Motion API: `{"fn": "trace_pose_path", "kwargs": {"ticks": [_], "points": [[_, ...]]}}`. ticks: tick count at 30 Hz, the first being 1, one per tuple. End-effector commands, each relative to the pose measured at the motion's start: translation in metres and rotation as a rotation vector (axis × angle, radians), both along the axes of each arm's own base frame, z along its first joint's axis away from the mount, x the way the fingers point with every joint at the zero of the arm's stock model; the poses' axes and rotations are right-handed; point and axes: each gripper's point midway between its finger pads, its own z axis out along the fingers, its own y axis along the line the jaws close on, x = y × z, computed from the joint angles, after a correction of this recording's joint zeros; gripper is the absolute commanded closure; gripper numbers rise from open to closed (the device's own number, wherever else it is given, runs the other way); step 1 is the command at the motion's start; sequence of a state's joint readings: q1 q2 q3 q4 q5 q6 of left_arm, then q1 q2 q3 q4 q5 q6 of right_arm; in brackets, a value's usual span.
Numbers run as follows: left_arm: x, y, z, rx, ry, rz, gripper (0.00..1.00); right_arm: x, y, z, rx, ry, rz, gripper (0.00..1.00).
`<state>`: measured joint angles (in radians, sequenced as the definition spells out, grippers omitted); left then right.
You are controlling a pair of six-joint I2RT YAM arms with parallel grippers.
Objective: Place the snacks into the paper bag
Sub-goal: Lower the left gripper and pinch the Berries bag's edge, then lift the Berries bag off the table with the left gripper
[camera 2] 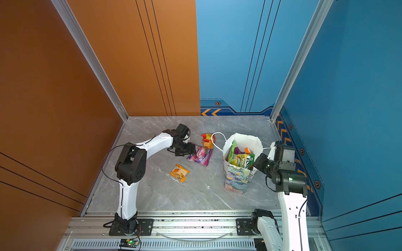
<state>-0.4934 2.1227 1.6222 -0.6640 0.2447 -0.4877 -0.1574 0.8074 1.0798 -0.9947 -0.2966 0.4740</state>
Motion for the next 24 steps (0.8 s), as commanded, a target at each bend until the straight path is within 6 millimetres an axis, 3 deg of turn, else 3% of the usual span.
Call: {"fn": "trace_pose_path", "kwargs": {"ticks": [1,7,13,22,24], "points": [[-0.003,-0.014,-0.007,-0.019,0.018,-0.038,0.21,-0.002,0.002,0.004,0.000,-0.027,0.020,1.00],[-0.013,-0.013,-0.024,0.007,0.051,-0.039,0.45,-0.001,0.003,0.005,0.002,-0.030,0.022,1.00],[-0.014,-0.008,-0.008,-0.057,-0.044,0.017,0.83,0.001,0.004,0.006,0.012,-0.028,0.027,1.00],[-0.021,0.000,0.046,-0.192,-0.234,0.097,1.00,0.005,0.008,0.006,0.023,-0.019,0.040,1.00],[-0.022,0.002,0.058,-0.215,-0.272,0.115,1.00,0.008,0.011,0.009,0.038,-0.021,0.047,1.00]]}}
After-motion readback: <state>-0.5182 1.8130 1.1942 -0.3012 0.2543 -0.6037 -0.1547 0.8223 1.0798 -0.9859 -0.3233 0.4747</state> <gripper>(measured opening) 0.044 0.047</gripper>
